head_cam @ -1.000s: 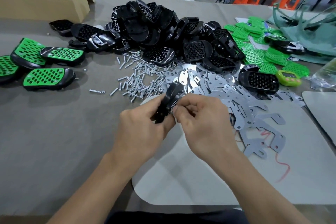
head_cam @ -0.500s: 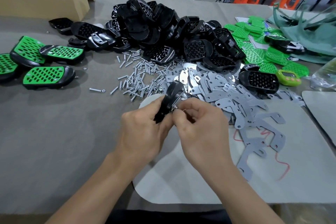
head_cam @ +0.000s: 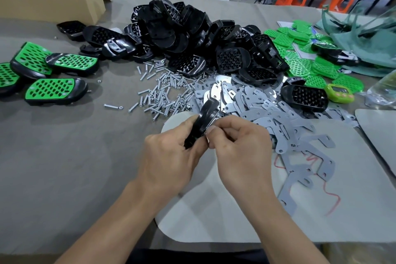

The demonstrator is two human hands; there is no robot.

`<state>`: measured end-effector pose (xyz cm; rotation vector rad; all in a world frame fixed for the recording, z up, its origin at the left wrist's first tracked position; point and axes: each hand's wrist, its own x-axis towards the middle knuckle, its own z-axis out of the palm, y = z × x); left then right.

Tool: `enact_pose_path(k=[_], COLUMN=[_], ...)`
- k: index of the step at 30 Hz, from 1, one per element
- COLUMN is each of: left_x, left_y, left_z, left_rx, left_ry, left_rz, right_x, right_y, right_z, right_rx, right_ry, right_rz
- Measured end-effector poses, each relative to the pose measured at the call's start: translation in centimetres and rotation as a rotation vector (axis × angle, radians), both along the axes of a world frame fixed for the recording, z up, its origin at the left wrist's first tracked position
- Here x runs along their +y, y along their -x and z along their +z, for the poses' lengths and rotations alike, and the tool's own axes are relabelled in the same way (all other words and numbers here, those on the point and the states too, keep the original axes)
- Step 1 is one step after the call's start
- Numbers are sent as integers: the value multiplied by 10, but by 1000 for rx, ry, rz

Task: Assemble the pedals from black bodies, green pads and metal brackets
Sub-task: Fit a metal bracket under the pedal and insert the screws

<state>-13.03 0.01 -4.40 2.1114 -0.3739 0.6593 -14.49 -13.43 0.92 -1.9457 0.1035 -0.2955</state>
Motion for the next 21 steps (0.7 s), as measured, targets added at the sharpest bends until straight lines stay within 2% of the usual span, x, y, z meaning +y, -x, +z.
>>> enact_pose_path(k=[5, 8, 11, 14, 17, 21], left_x=[2, 3, 2, -2, -2, -3], left_y=[-1, -3, -3, -2, -3, -1], left_z=[-3, -2, 0, 2, 2, 4], left_rx=[-34, -62, -120, -252, -380, -373], left_ry=[-18, -29, -72, -144, -133, -121], left_rz=[-8, 8, 49, 160, 226, 223], right_x=[6, 0, -4, -3, -1, -5], right_y=[-3, -4, -3, -3, -6, -10], right_z=[-5, -3, -2, -8, -14, -20], right_rx=[51, 80, 27, 21, 62, 118], right_ry=[61, -72, -113, -174, -305, -459], right_rz=[-36, 24, 53, 71, 96, 91])
